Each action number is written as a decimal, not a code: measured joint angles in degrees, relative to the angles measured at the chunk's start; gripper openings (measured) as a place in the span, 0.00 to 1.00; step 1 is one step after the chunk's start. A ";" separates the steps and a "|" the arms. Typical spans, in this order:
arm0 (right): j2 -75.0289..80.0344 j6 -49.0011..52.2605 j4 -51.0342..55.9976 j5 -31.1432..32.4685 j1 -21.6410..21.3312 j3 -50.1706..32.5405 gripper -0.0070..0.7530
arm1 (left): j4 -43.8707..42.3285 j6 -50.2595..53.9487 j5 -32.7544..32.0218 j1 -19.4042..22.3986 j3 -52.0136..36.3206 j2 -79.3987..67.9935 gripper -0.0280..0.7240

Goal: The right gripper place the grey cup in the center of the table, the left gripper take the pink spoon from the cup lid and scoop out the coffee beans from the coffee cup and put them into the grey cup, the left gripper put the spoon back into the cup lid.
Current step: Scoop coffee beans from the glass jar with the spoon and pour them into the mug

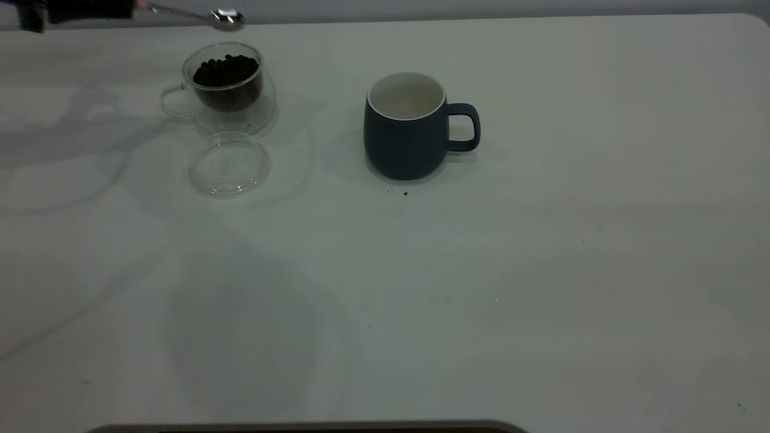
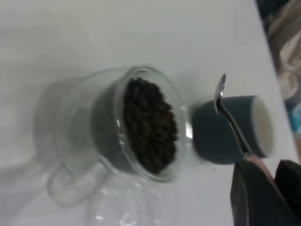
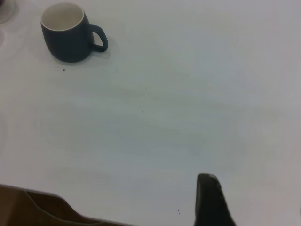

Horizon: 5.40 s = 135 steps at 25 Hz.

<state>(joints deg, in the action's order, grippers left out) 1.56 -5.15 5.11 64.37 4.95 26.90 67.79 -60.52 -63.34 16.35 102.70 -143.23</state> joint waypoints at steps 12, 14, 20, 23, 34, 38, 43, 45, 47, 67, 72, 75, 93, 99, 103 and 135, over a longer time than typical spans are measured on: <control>0.00 0.00 0.00 0.00 0.00 0.00 0.64 | 0.01 -5.46 8.49 -0.78 0.00 -0.70 0.19; 0.00 0.00 0.00 0.00 0.00 0.00 0.64 | 0.01 -5.94 8.49 -0.78 0.00 -0.70 0.19; 0.00 0.00 0.00 0.00 0.00 0.00 0.64 | -2.08 -7.04 8.24 -0.78 0.00 -0.76 0.19; 0.00 0.00 0.00 0.00 0.00 0.00 0.64 | -3.82 -7.11 8.09 -0.78 0.00 -1.16 0.19; 0.00 0.00 0.00 0.00 0.00 0.00 0.64 | -3.05 -6.23 5.72 -0.84 0.00 -5.14 0.19; 0.00 0.00 0.00 0.00 0.00 0.00 0.64 | -1.46 -3.60 5.43 -0.84 0.00 -5.18 0.19; 0.00 0.00 0.00 0.00 0.00 0.00 0.64 | -0.19 1.40 5.42 -0.70 0.00 -5.18 0.19; 0.00 0.00 0.00 0.00 0.00 0.00 0.64 | -0.13 3.25 5.37 -0.59 0.00 -5.18 0.19; 0.00 0.00 0.00 0.00 0.00 0.00 0.64 | -0.13 5.19 5.31 -0.59 0.00 -5.18 0.19; 0.00 0.00 0.00 0.00 0.00 0.00 0.64 | -0.11 18.67 0.84 1.10 0.00 -5.18 0.19; 0.00 0.00 0.00 0.00 0.00 0.00 0.64 | -0.11 19.90 0.79 1.15 0.00 -5.18 0.19; 0.00 0.00 0.00 0.00 0.00 0.00 0.64 | -0.06 20.15 0.29 1.53 0.00 -5.18 0.19; 0.00 0.00 0.00 0.03 0.00 0.00 0.64 | 3.66 17.08 -3.07 4.07 0.00 -5.18 0.19; 0.00 0.00 0.00 0.03 0.00 0.00 0.64 | 4.41 16.22 -3.07 3.80 0.00 -5.18 0.19; 0.00 0.00 0.00 0.03 0.00 0.00 0.64 | 4.41 16.15 -3.07 2.43 0.00 -5.18 0.19; 0.00 0.00 0.00 0.03 0.00 0.00 0.64 | 6.07 15.98 -3.07 -13.87 0.00 -5.18 0.19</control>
<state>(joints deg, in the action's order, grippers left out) 1.56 -5.15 5.11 64.40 4.95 26.90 73.86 -44.54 -66.41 2.47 102.70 -148.41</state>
